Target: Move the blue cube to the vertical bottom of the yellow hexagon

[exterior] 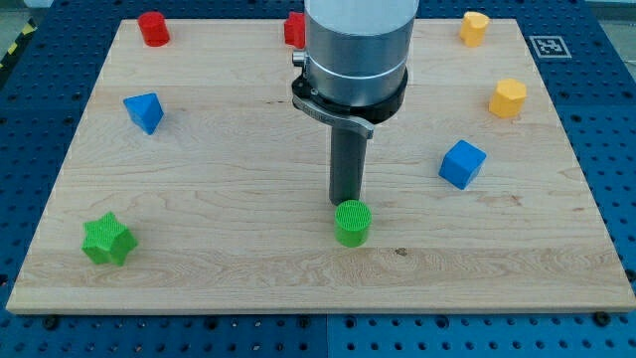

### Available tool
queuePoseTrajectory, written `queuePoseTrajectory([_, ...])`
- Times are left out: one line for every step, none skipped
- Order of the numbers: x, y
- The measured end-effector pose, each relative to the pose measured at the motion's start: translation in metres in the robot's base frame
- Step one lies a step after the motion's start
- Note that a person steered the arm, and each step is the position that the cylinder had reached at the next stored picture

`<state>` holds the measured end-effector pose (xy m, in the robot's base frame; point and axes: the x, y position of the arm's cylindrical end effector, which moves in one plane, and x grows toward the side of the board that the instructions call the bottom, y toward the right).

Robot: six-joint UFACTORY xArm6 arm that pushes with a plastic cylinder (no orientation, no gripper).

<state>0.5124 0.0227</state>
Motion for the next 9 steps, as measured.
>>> queuePoseTrajectory([0.019, 0.000])
queuePoseTrajectory([0.029, 0.000])
queuePoseTrajectory([-0.004, 0.017])
queuePoseTrajectory([-0.019, 0.029])
queuePoseTrajectory([-0.019, 0.029])
queuePoseTrajectory([-0.042, 0.031])
queuePoseTrajectory([-0.083, 0.060])
queuePoseTrajectory([-0.085, 0.061])
queuePoseTrajectory([-0.085, 0.068])
